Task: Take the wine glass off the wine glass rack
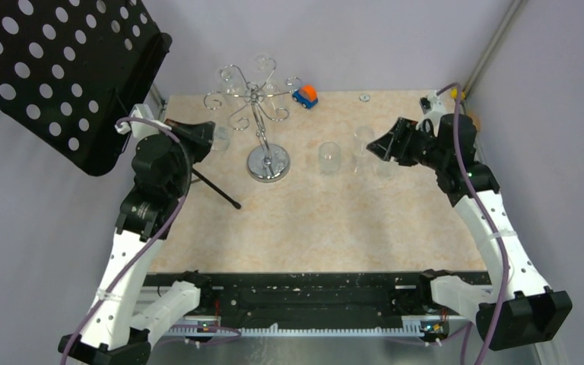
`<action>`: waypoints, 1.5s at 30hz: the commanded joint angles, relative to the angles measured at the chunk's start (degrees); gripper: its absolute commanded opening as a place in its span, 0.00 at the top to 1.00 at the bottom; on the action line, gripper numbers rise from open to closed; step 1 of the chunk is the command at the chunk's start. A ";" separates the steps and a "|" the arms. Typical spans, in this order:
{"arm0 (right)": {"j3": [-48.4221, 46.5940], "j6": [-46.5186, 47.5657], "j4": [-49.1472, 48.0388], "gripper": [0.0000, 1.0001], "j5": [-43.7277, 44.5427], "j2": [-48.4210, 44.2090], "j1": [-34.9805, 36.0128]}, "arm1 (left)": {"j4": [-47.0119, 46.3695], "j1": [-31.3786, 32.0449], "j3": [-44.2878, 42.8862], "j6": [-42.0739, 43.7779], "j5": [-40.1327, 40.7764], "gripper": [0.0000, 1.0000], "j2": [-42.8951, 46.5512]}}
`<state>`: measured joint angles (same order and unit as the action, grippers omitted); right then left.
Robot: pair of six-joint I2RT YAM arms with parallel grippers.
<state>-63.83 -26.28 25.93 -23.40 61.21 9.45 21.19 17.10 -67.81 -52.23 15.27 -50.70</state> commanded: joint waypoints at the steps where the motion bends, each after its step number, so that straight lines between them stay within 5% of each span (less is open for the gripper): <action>1: 2.61 -3.56 -7.81 0.32 -7.36 -3.08 -0.02 | 0.23 -0.23 -2.82 2.17 -5.98 1.00 4.30; 12: 9.70 -13.47 -24.45 0.25 -9.00 -4.99 12.42 | -5.94 -0.14 0.99 -10.04 -31.72 1.00 7.96; 21: 23.33 -35.38 -60.07 0.24 -6.13 -10.47 17.62 | -28.05 0.82 6.21 -26.42 -40.37 1.00 5.27; 36: 27.00 -44.71 -81.28 0.21 -0.14 -9.36 20.24 | -47.17 12.25 2.79 -42.74 -31.46 1.00 -5.54; 45: 26.21 -43.80 -80.23 0.21 0.80 -8.68 20.78 | -52.00 18.30 -0.05 -44.89 -28.53 1.00 -10.92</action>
<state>-35.99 -71.05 -51.44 -23.77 53.41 29.39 -20.80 33.89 -63.37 -94.89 -16.10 -61.19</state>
